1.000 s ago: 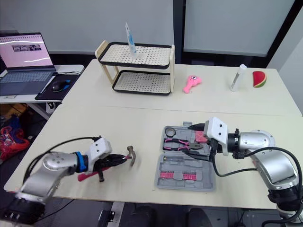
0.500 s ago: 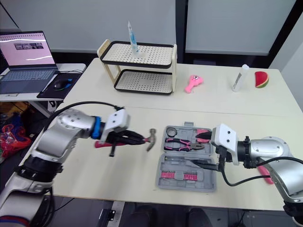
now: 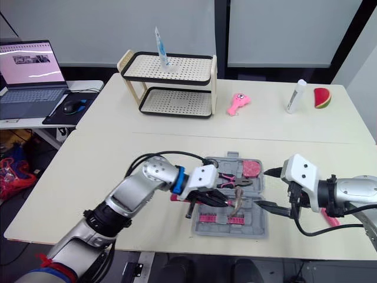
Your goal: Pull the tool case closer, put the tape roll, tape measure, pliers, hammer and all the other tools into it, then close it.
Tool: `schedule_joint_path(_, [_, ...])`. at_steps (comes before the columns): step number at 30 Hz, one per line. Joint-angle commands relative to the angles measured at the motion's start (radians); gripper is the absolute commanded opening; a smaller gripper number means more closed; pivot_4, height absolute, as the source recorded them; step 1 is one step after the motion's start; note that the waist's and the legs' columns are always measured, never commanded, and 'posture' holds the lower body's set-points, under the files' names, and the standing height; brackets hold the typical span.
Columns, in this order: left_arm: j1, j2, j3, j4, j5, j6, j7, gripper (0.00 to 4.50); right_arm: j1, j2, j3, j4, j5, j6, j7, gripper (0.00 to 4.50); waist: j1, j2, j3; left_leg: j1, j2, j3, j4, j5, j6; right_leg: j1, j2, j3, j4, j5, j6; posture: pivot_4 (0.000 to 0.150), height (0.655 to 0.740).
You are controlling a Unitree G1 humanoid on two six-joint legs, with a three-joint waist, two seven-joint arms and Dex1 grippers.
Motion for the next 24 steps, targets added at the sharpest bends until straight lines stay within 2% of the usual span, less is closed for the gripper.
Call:
schedule_joint_path(1, [-0.016,-0.061,-0.038,0.014,0.021,0.012,0.041,0.06,0.018,-0.020,-0.050,-0.035,0.013,0.001,-0.001,4.50,0.001,0.000,0.000,0.000,0.000,0.000,0.000,0.000,0.000,0.000,0.000,0.000,0.000,0.000,0.000,0.150,0.7400])
schedule_joint_path(10, [-0.016,-0.170,-0.081,0.105,0.048,0.110,0.104,0.06,0.092,-0.056,-0.096,-0.032,-0.005,-0.005,0.018,4.50,0.005,0.000,0.000,0.000,0.000,0.000,0.000,0.000,0.000,0.000,0.000,0.000,0.000,0.000,0.000,0.150,0.7400])
schedule_joint_path(17, [-0.031,-0.261,-0.113,0.245,0.089,0.071,0.146,0.06,0.142,-0.066,-0.100,-0.044,-0.014,-0.015,0.015,4.50,0.007,0.000,0.000,0.000,0.000,0.000,0.000,0.000,0.000,0.000,0.000,0.000,0.000,0.000,0.000,0.150,0.7400])
schedule_joint_path(24, [-0.064,-0.286,-0.114,0.335,0.131,0.022,0.152,0.06,0.164,-0.070,-0.117,-0.075,0.002,0.017,0.010,4.50,0.007,0.000,0.000,0.000,-0.001,0.001,0.000,0.000,0.000,0.000,0.000,0.000,0.000,0.000,0.000,0.150,0.7400])
